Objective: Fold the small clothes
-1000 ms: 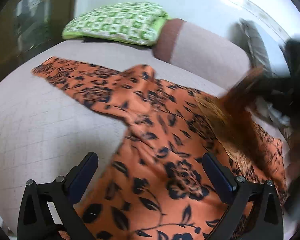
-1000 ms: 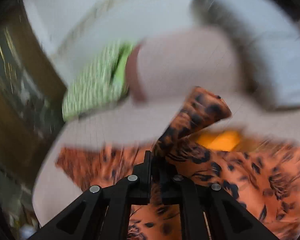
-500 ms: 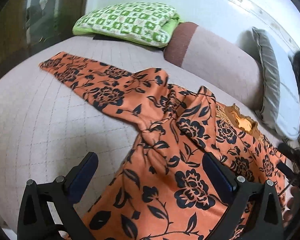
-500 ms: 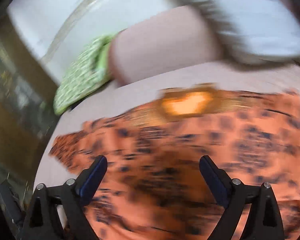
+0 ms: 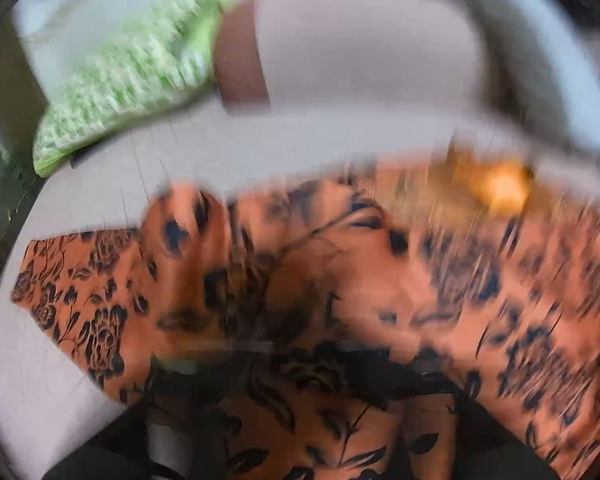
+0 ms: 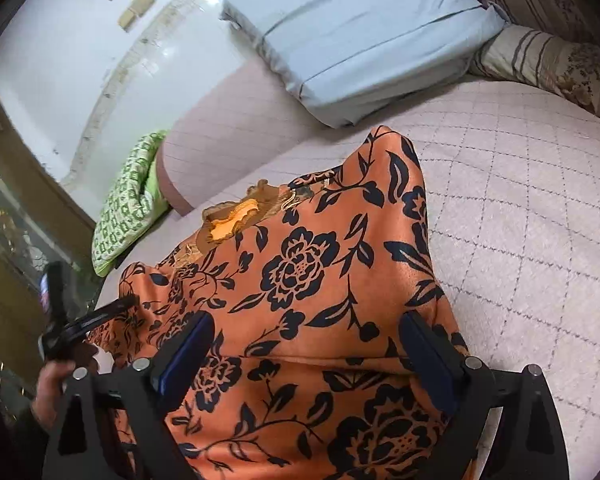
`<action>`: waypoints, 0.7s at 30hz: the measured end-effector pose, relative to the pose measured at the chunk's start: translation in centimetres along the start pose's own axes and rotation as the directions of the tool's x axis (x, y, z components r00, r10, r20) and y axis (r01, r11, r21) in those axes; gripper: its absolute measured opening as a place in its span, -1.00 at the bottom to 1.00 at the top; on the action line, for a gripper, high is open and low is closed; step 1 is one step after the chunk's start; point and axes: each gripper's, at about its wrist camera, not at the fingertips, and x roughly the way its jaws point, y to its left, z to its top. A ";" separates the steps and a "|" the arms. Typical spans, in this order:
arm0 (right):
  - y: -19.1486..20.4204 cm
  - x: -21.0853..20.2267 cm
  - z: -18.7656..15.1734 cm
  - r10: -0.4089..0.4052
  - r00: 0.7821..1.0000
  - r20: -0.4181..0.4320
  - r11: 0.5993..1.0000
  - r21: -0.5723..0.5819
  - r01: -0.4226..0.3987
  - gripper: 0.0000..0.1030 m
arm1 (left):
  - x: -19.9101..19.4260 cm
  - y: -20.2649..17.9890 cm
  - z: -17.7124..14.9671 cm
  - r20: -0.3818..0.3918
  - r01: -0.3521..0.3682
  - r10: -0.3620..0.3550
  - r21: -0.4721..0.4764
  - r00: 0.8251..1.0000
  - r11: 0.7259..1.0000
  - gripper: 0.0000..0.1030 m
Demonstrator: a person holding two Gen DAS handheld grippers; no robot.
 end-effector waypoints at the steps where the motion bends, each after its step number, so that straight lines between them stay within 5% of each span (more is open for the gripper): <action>1: -0.1 0.0 0.1 0.019 1.000 -0.001 1.000 0.008 -0.019 0.84 | -0.9 1.0 0.1 -0.010 0.040 -0.041 -0.085 0.999 0.996 -0.93; 3: -1.1 -0.1 0.2 0.063 0.998 0.007 0.996 0.060 -0.063 0.84 | -4.4 1.9 0.1 0.089 0.053 -0.041 -0.138 0.995 0.989 -0.91; 5: -2.4 0.3 -0.1 0.124 0.992 0.027 0.982 0.137 -0.126 0.84 | -6.2 1.6 -0.4 0.169 -0.010 0.034 -0.143 0.985 0.990 -0.82; 7: -2.8 0.2 0.0 0.140 0.989 0.039 0.977 0.160 -0.144 0.84 | -2.6 0.8 -0.9 0.032 -0.101 0.104 -0.097 0.994 0.990 -0.75; 8: -2.7 0.1 0.0 0.138 0.990 0.039 0.978 0.151 -0.142 0.84 | 1.2 0.8 -1.7 -0.130 -0.110 0.099 -0.083 0.987 0.990 -0.72; 10: -2.3 -0.4 -0.1 0.126 0.991 0.036 0.982 0.135 -0.130 0.84 | 0.2 0.2 -2.1 -0.021 -0.146 0.145 -0.061 0.989 0.987 -0.63; 12: -1.8 -1.5 0.0 0.124 0.991 0.050 0.984 0.125 -0.129 0.85 | -2.1 -0.4 -2.1 0.052 -0.146 0.149 -0.052 0.987 0.988 -0.06; 13: -1.6 -2.4 0.1 0.116 0.990 0.075 0.985 0.118 -0.124 0.85 | -3.8 -0.5 -2.4 0.117 -0.129 0.135 -0.058 0.984 0.990 0.03; 15: -0.9 -3.8 0.9 0.097 0.988 0.117 0.990 0.093 -0.108 0.85 | -7.4 -0.8 -4.0 0.286 -0.115 0.130 -0.068 0.949 0.991 0.47; 17: 0.1 -4.1 2.2 0.036 0.991 0.126 0.998 0.038 -0.041 0.85 | -9.0 -1.3 -5.6 0.391 -0.099 0.108 -0.042 0.914 0.994 0.64; 19: 0.5 -2.8 4.0 -0.053 0.996 0.075 0.999 -0.003 0.054 0.85 | -7.7 -2.0 -6.4 0.387 -0.100 0.089 0.007 0.918 0.995 0.64; 21: -0.1 -0.4 5.6 -0.071 0.997 0.011 0.997 0.006 0.071 0.85 | -4.7 -2.1 -6.7 0.305 -0.093 0.079 0.034 0.949 0.995 0.64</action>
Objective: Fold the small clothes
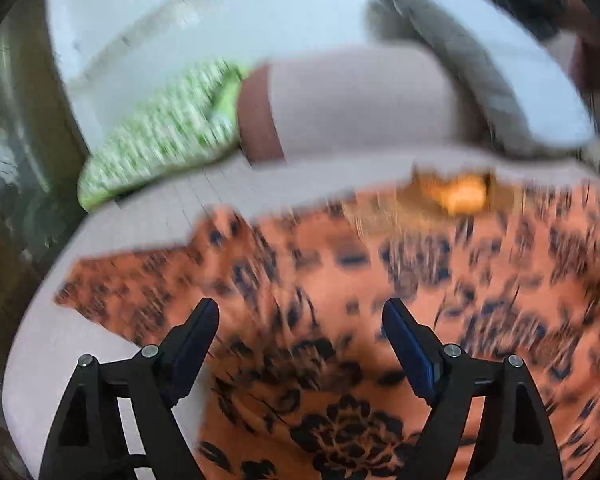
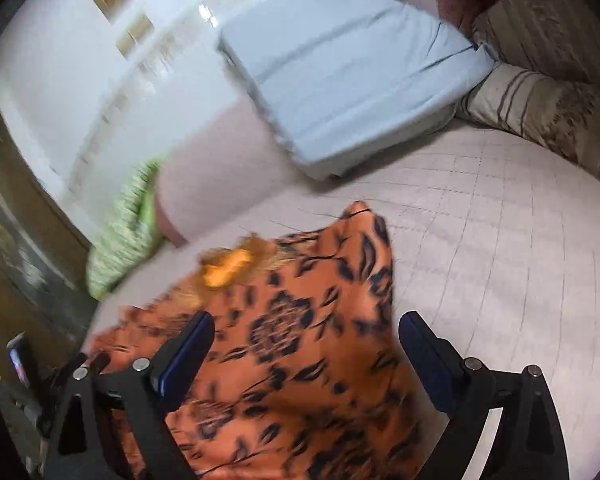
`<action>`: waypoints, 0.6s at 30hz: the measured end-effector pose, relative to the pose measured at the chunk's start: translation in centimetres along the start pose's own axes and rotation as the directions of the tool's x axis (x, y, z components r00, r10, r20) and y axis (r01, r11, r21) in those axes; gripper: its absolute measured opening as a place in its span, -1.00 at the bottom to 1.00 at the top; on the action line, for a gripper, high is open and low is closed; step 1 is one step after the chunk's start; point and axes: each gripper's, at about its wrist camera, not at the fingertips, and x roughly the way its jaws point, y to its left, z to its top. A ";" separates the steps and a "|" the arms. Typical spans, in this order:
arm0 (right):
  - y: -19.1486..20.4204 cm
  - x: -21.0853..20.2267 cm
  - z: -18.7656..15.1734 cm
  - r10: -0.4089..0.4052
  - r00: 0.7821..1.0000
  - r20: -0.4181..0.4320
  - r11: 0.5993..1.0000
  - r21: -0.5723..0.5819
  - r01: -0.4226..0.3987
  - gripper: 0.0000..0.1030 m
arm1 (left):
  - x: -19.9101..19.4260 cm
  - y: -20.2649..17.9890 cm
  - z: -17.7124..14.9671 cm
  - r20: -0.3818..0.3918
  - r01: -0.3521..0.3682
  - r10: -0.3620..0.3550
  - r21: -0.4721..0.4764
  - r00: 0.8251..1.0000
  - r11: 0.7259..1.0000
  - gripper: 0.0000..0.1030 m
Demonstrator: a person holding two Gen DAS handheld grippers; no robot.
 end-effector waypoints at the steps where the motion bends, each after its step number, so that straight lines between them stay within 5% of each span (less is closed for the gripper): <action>1: -0.8 2.2 1.2 -0.015 0.998 -0.065 0.999 0.029 0.017 0.84 | 1.1 0.2 -0.7 -0.040 0.004 -0.005 -0.011 0.999 1.000 0.64; 3: -2.6 5.4 2.2 -0.048 0.986 -0.158 0.995 0.075 0.061 0.68 | 3.9 0.9 -1.2 -0.144 0.039 -0.047 -0.056 0.988 0.998 0.64; 4: -3.3 7.1 2.3 -0.041 0.974 -0.223 0.993 0.096 0.064 -0.21 | 4.0 1.4 -1.1 -0.150 0.064 -0.077 -0.093 0.986 0.994 0.65; 5: -3.6 8.4 2.3 -0.044 0.961 -0.274 0.992 0.105 0.075 -0.77 | 4.0 2.2 -0.8 -0.149 0.089 -0.108 -0.128 0.983 0.988 0.65; 8: -0.6 6.4 3.4 -0.108 0.974 -0.198 0.993 -0.062 0.097 -0.79 | 4.9 3.2 -0.8 -0.172 0.108 -0.136 -0.163 0.976 0.981 0.67; 11: -4.2 8.2 2.9 -0.197 0.947 -0.253 0.976 0.039 0.214 -0.76 | 5.0 2.9 -0.7 -0.165 0.102 -0.122 -0.124 0.979 0.987 0.67; 12: -4.8 8.1 2.8 -0.166 0.956 -0.243 0.979 0.076 0.190 -0.76 | 5.1 2.6 -0.7 -0.161 0.089 -0.105 -0.105 0.981 0.990 0.67; 15: -4.5 4.6 3.5 -0.203 0.969 -0.139 0.962 0.155 0.224 -0.39 | 4.0 1.6 -0.9 -0.154 0.080 -0.094 -0.097 0.984 0.992 0.67; 17: -4.2 2.1 3.5 -0.281 0.955 -0.094 0.937 0.190 0.294 0.12 | 4.3 1.7 -0.9 -0.156 0.080 -0.095 -0.101 0.983 0.992 0.67; 18: -3.5 1.0 3.3 -0.262 0.963 -0.069 0.946 0.179 0.270 0.12 | 4.3 1.8 -0.8 -0.155 0.076 -0.091 -0.098 0.984 0.992 0.67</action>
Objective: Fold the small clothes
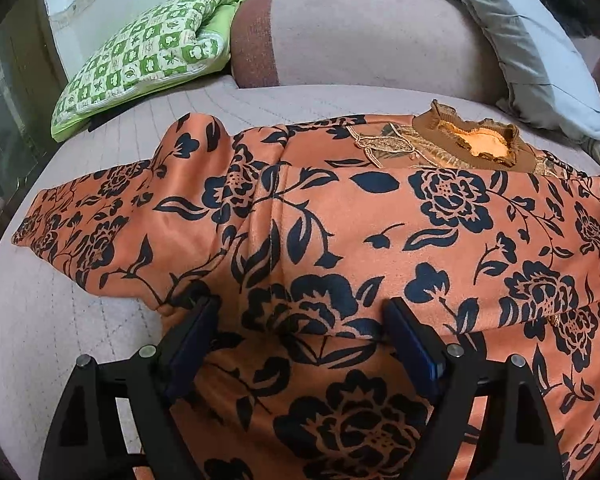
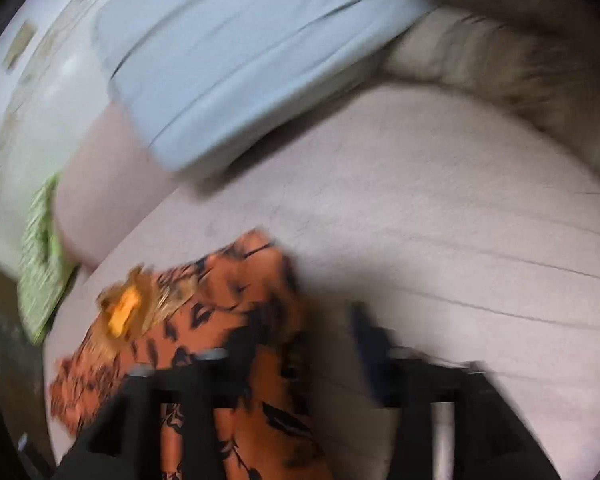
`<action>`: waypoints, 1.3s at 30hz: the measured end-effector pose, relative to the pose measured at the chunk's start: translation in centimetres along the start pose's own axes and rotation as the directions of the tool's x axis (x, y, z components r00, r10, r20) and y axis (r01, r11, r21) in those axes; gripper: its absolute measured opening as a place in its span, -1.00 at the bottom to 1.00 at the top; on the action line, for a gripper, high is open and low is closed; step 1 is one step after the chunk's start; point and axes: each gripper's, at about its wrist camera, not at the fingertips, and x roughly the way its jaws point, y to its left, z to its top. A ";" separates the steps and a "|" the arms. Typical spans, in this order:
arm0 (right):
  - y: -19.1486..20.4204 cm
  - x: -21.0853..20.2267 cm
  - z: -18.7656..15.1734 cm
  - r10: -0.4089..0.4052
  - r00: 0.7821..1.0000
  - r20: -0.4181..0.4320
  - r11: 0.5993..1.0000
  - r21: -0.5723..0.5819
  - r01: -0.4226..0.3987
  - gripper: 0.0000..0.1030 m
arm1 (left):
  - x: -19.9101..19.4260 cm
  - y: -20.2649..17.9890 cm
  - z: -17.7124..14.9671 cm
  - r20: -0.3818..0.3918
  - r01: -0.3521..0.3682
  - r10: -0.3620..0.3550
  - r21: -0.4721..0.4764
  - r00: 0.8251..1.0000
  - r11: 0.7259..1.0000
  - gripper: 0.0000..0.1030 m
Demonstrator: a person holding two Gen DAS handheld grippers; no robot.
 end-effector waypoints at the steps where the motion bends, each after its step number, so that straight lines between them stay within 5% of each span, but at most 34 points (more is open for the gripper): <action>1: 1.0 -0.9 -0.6 0.054 0.998 -0.022 0.997 -0.053 -0.055 0.12 | 0.1 0.0 0.0 0.001 -0.003 0.003 0.002 1.000 1.000 0.67; 3: 3.2 -2.0 -2.6 0.167 0.981 -0.104 0.974 -0.134 -0.180 0.12 | 0.3 0.1 0.2 -0.002 -0.004 0.004 0.003 1.000 1.000 0.67; 5: 4.6 -1.6 -4.9 0.304 0.927 -0.221 0.920 -0.187 -0.346 0.14 | 0.5 0.4 0.2 -0.004 0.001 -0.001 -0.004 1.000 1.000 0.68; 7: 2.6 1.3 -6.4 0.113 0.962 -0.247 0.959 -0.225 -0.171 0.08 | 0.5 0.5 0.2 -0.006 0.009 -0.009 -0.009 1.000 1.000 0.68; 9: -2.7 1.6 -5.7 0.161 0.963 -0.214 0.986 0.086 -0.145 -0.91 | 0.5 0.7 0.1 -0.010 0.018 -0.018 -0.018 1.000 1.000 0.69; 10: -3.0 0.8 -5.1 0.145 0.970 -0.194 0.986 0.111 -0.125 -0.92 | 0.4 0.9 0.1 -0.009 0.022 -0.023 -0.024 1.000 0.999 0.69; 12: -0.5 -1.5 -4.2 0.058 0.989 -0.137 0.997 -0.048 -0.065 -0.78 | 0.6 0.9 0.2 -0.020 0.024 -0.024 -0.031 1.000 0.999 0.71; 16: 2.8 -0.9 -2.1 0.161 0.976 -0.149 0.975 -0.131 -0.181 -0.72 | 0.5 0.6 0.2 -0.015 0.007 -0.007 -0.023 1.000 1.000 0.71; 18: 3.3 2.1 -0.7 0.179 0.966 -0.185 0.971 -0.124 -0.204 -0.50 | 0.5 0.7 0.3 -0.018 0.014 -0.015 -0.028 1.000 0.999 0.71; 20: 2.7 6.2 0.3 0.077 0.975 -0.206 0.984 -0.144 -0.108 0.08 | 0.6 0.9 0.3 -0.023 0.028 -0.029 -0.039 0.999 0.999 0.72; 23: 0.4 6.0 0.8 0.097 0.987 -0.125 0.992 0.094 -0.086 -0.01 | 0.5 1.1 0.4 -0.032 0.052 -0.054 -0.044 0.998 0.998 0.73; 25: 3.8 3.5 -0.2 -0.039 0.997 -0.068 0.996 -0.087 0.033 0.25 | 0.1 1.5 0.9 -0.029 0.073 -0.075 -0.069 0.997 0.995 0.73; 29: 8.1 -1.8 -5.9 0.045 0.998 -0.040 0.955 -0.292 -0.055 0.35 | -3.2 4.4 2.0 0.104 0.115 -0.098 -0.175 0.990 0.978 0.73; 34: 9.9 -7.5 -15.5 0.065 0.998 0.028 0.904 -0.425 -0.047 0.42 | -7.1 13.8 2.0 0.248 0.174 -0.071 -0.423 0.966 0.889 0.73; 39: 9.9 -8.3 -21.6 0.052 0.997 0.058 0.841 -0.541 -0.012 0.42 | -5.0 28.9 1.0 0.214 0.163 -0.012 -0.707 0.977 0.689 0.73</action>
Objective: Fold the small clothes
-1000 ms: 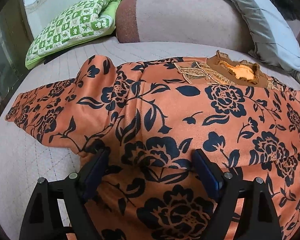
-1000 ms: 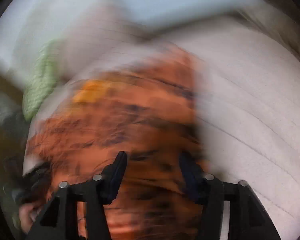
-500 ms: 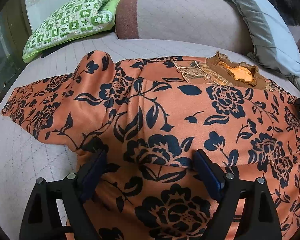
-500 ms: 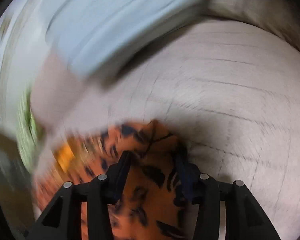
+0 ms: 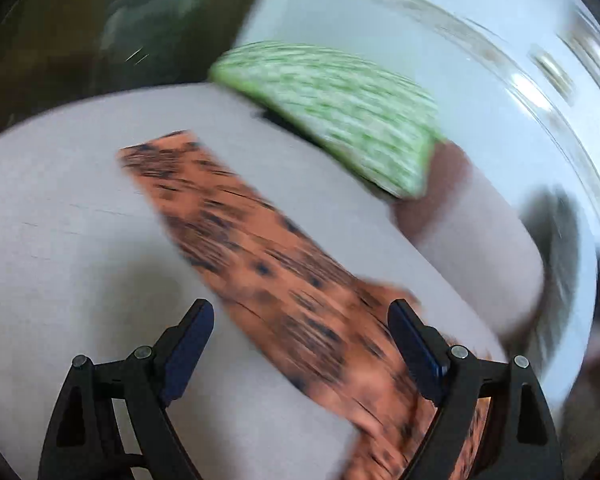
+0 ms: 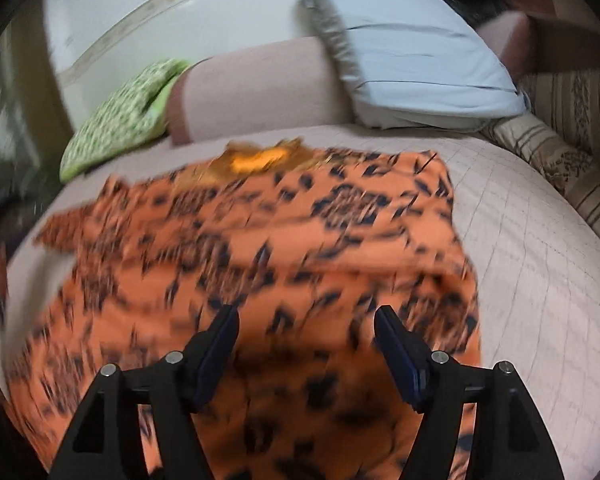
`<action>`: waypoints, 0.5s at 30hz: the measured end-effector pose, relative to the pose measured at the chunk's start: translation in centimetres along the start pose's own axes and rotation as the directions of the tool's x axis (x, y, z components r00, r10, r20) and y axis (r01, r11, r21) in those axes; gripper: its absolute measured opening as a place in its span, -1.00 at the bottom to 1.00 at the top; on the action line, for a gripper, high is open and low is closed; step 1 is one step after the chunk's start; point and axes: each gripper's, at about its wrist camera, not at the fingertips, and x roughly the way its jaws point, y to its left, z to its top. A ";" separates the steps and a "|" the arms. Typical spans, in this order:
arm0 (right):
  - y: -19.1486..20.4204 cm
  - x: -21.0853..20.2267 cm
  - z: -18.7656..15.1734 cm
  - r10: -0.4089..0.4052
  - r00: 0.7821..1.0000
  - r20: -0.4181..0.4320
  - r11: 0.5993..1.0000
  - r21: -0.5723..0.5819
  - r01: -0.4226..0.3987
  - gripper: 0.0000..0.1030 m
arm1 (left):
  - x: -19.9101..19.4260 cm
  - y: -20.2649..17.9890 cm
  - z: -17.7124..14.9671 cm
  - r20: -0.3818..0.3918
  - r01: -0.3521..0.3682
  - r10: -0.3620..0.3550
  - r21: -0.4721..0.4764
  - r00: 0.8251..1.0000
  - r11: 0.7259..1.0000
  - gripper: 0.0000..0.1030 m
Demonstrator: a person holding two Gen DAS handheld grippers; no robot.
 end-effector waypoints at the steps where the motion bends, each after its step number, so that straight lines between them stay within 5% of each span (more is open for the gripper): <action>1: 0.3 0.2 -0.9 -0.007 1.000 -0.001 1.000 -0.014 0.007 0.42 | 0.6 1.9 1.9 0.010 -0.025 0.026 -0.038 1.000 0.999 0.73; 6: -0.6 1.6 -2.7 0.006 1.000 -0.027 1.000 0.016 -0.006 0.42 | 6.4 10.4 10.0 -0.070 -0.139 0.126 -0.220 0.990 0.966 0.71; 9: -1.4 2.0 -2.9 0.057 0.998 -0.039 0.997 0.046 -0.055 0.54 | 9.7 12.5 12.2 -0.121 -0.184 0.159 -0.240 0.980 0.953 0.71; 13: -1.4 2.4 -3.0 0.061 0.997 -0.040 0.997 0.039 -0.060 0.60 | 12.1 11.7 12.2 -0.094 -0.270 0.262 -0.085 0.961 0.959 0.70; 14: -1.3 2.3 -3.0 0.057 0.997 -0.042 0.998 0.032 -0.055 0.61 | 12.3 11.2 12.0 -0.095 -0.291 0.285 -0.052 0.954 0.955 0.37; 15: -1.2 2.4 -3.0 0.056 0.997 -0.044 0.998 0.028 -0.055 0.62 | 12.5 10.9 11.9 -0.092 -0.339 0.336 -0.015 0.937 0.941 -0.75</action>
